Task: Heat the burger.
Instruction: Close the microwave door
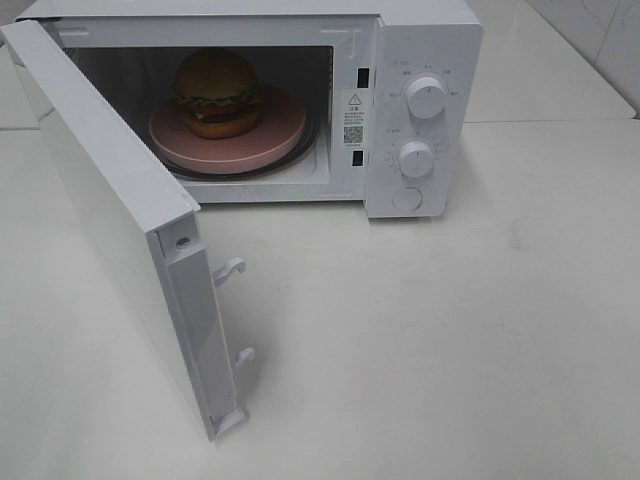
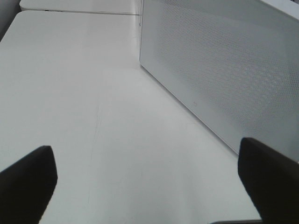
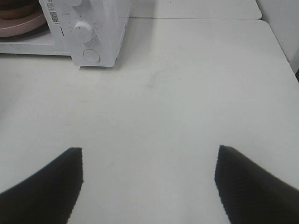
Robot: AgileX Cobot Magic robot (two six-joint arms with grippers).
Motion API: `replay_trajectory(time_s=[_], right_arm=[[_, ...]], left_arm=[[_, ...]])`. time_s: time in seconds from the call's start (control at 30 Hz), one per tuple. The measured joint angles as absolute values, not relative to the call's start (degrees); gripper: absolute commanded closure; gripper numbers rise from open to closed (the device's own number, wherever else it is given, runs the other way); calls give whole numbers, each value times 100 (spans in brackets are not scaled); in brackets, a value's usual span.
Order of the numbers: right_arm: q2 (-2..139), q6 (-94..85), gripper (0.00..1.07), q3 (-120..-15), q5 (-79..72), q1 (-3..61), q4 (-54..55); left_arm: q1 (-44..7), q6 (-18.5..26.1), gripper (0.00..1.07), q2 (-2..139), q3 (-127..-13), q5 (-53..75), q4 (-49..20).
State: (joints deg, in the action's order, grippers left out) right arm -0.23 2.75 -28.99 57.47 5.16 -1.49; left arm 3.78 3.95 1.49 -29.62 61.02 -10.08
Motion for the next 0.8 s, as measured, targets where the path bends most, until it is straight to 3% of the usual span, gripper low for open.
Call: replay_trajectory(time_s=[0.63,0.7,0.77,0.8], right_arm=[[-23,281,32,-2899,5747,516,-149],[-23,281,32,-2899,5747,516,-149],[-23,281,32,-2899,5747,516,-149],[-23,281,32,-2899,5747,516,-149]], left_arm=[[378,390,10,149,-2974,6096,-1031],[378,390,14,149,-3019,6062,-1008],[378,390,29,212,-3077,5890,-894],[378,390,29,212,-3077,5890,-894]])
